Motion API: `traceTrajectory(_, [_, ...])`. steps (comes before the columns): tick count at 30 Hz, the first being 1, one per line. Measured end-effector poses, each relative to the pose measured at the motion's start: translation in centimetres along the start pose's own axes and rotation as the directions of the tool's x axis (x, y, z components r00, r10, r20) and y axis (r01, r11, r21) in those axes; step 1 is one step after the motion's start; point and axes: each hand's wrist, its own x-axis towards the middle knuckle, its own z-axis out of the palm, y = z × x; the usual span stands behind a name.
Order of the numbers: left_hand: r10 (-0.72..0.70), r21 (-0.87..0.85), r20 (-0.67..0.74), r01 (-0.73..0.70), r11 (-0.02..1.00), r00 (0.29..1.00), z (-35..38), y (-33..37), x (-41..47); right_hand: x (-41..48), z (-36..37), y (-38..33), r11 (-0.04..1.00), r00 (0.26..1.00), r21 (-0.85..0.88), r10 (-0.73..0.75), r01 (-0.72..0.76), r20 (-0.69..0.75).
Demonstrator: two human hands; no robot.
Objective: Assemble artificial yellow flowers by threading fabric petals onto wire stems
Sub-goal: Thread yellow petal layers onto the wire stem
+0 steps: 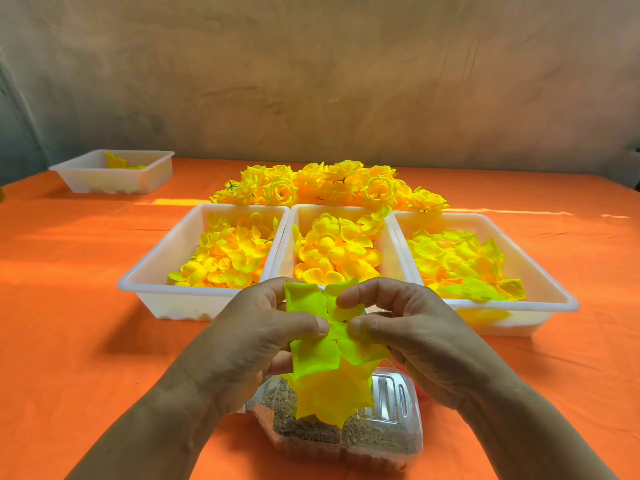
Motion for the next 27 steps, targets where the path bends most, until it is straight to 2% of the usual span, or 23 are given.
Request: traceTrajectory(27, [0.056,0.043,-0.013,-0.055,0.998,0.998,-0.27,-0.20,-0.24,-0.07,-0.15,0.11,0.998,0.998,0.035,-0.051,0.050,0.034])
